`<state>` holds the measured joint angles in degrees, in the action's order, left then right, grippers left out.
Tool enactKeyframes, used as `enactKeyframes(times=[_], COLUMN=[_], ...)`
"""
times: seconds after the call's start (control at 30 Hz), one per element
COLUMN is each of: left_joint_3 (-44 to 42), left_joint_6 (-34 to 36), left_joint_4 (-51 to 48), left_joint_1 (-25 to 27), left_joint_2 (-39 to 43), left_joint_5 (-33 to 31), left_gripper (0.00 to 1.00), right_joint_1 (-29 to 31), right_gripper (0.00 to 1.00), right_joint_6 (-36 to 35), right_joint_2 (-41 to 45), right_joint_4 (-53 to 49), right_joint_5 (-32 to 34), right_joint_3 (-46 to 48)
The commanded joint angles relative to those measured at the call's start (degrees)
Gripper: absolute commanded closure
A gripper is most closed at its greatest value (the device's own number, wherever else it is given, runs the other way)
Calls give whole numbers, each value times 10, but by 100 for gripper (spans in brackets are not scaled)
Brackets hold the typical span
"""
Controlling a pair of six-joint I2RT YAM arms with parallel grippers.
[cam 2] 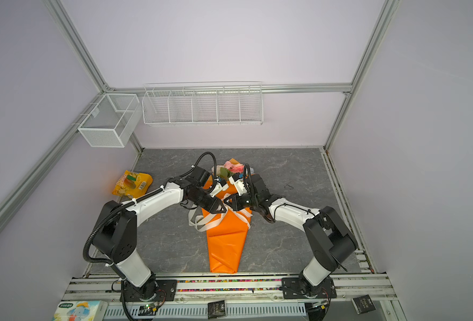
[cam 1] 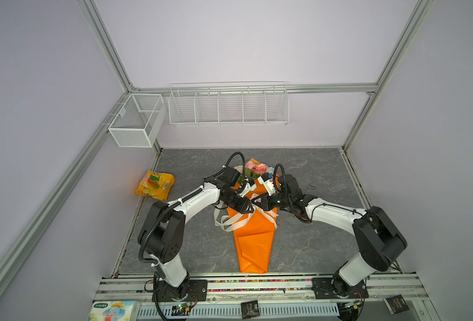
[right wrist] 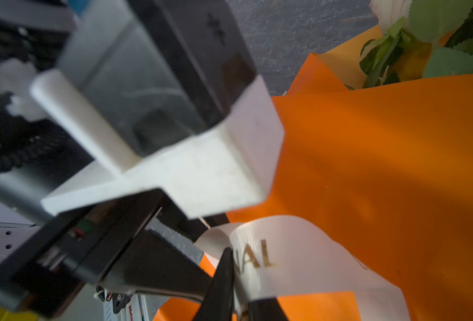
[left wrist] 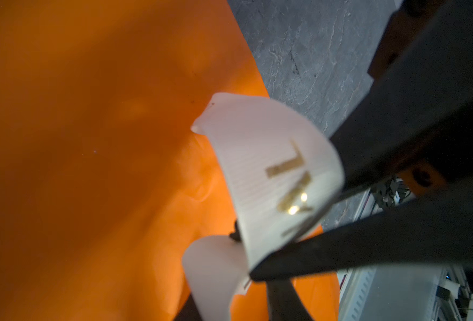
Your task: Tie the bouquet of fake flowers
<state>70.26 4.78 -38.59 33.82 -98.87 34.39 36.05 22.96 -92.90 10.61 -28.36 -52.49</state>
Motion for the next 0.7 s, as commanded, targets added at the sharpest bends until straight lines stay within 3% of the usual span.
enactKeyframes(times=[0.0, 0.2, 0.4, 0.53, 0.67], left_joint_3=[2, 2, 12, 20, 31], left_joint_6=[1, -1, 6, 13, 17], left_joint_4=[11, 11, -13, -38, -62], left_joint_1=[2, 2, 2, 2, 1], left_joint_2=[13, 6, 4, 8, 5], left_joint_5=[15, 21, 11, 3, 0], left_gripper=[82, 100, 100, 100, 100], right_joint_1=[-4, -7, -13, -14, -15], right_gripper=[85, 85, 77, 60, 46], right_joint_6=[9, 10, 9, -19, -93], right_joint_2=[-6, 0, 23, 79, 118], right_joint_4=[13, 10, -35, -97, -130], right_joint_5=[-6, -6, 14, 83, 130], right_joint_3=[8, 8, 10, 33, 51])
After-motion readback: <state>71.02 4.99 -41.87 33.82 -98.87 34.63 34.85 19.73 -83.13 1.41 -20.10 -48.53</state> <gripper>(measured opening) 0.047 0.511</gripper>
